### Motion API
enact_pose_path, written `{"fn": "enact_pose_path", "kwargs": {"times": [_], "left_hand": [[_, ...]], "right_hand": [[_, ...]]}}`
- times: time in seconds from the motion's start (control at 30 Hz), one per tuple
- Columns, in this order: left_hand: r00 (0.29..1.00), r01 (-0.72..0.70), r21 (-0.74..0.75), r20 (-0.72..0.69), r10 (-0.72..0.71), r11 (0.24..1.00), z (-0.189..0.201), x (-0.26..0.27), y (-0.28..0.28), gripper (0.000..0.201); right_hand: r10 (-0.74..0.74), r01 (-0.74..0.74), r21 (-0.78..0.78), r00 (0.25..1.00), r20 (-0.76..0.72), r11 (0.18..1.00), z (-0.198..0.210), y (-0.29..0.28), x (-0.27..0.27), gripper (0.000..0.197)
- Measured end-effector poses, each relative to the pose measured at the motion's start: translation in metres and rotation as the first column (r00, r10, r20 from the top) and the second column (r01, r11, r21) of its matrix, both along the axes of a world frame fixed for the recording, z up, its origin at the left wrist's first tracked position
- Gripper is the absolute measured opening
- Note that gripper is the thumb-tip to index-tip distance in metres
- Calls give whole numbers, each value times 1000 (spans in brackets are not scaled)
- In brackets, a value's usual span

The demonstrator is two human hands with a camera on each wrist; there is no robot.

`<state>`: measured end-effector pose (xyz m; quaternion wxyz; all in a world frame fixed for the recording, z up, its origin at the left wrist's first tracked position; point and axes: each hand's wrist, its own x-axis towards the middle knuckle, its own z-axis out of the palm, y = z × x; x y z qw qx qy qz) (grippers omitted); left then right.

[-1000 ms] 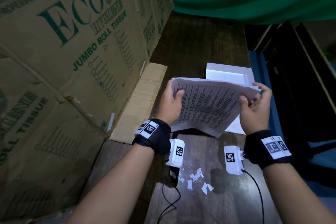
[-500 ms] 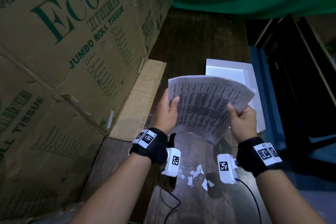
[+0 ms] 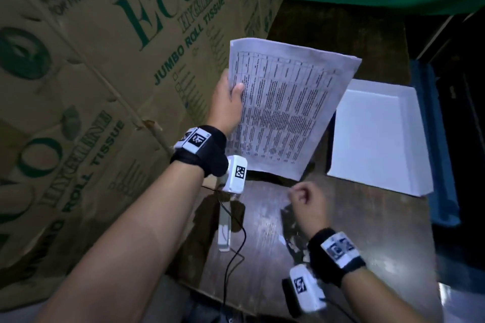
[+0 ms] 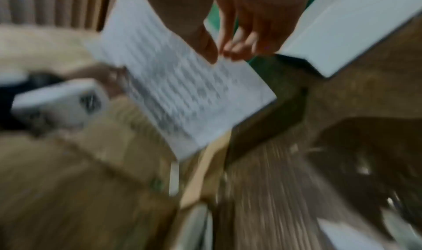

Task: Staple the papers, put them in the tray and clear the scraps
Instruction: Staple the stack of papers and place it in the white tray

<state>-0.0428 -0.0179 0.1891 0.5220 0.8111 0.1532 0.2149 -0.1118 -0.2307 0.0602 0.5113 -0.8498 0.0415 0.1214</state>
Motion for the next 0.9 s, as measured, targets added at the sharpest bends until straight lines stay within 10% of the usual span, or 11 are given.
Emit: {"fn": "enact_pose_path", "kwargs": {"times": [0.13,0.37,0.63,0.9], "left_hand": [[1000,-23,52,-10,23,998,-4,-13,22,30],[998,-64,45,-22,65,997,-14,-21,33,28],[1000,-14,-24,-17,13,1000,-11,-13,5,29],[993,106,-41,-45,-108,993,-10,1,-69,29]], "right_hand": [[428,-489,-222,862,-273,843,-31,68,-46,37],[551,-659,-199,728,-407,725,-32,114,-59,22],[379,-336,176,833,-403,925,20,29,-39,14],[68,-48,586,998,-12,809,131,-84,37,26]]}}
